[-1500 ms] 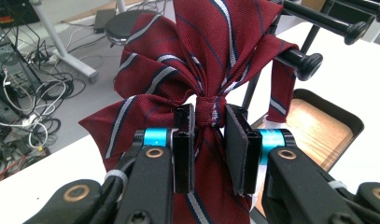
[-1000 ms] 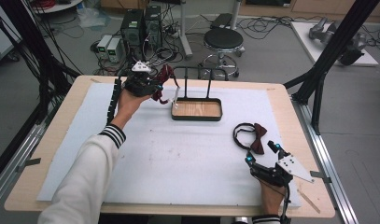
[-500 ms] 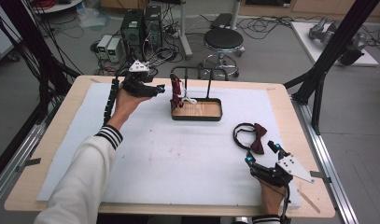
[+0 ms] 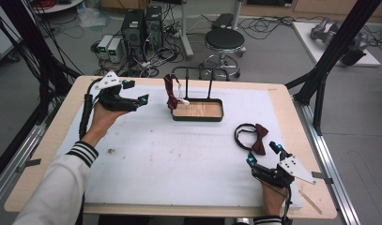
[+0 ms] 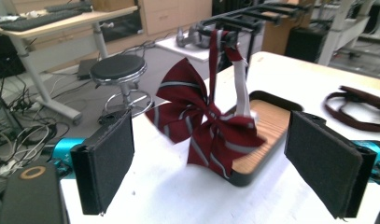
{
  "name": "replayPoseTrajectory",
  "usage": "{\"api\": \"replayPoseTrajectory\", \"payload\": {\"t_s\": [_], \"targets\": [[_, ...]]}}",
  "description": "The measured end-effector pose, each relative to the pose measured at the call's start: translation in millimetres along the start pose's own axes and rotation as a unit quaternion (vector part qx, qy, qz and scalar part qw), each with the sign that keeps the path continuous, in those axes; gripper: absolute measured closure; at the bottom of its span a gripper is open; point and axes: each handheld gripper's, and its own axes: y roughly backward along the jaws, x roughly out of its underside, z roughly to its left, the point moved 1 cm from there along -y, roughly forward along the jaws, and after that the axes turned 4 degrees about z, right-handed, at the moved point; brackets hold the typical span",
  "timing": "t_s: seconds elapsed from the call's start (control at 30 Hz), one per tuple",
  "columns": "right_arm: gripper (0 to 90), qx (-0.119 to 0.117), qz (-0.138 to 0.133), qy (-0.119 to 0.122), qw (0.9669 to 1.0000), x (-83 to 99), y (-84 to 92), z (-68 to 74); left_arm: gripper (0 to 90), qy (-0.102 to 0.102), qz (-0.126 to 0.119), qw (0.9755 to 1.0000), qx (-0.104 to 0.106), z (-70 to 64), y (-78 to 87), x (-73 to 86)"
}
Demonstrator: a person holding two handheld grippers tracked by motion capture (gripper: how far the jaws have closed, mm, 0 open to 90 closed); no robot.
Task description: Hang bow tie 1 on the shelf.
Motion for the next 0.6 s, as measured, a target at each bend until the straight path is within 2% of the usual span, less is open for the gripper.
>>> {"api": "replayPoseTrajectory", "payload": {"t_s": [0.03,0.3,0.47,0.6], "targets": [[10.2,0.000,0.000,0.000,1.0000,0.0,0.0,0.0,16.4,0.000,0.000,1.0000,0.000,0.0,0.0,0.0],[10.2,0.002,0.003,0.003,1.0000,-0.4,-1.2,-0.3,16.3,-0.012,-0.027,0.9992,0.025,-10.5,42.8,18.5],[10.2,0.003,0.005,-0.003,1.0000,-0.4,-1.0,-0.5,16.2,-0.014,-0.038,0.9982,0.043,-18.2,67.5,36.0],[10.2,0.005,0.004,-0.001,1.0000,-0.4,-1.2,-0.4,16.2,-0.017,-0.045,0.9980,0.041,-25.1,81.9,55.4]]}}
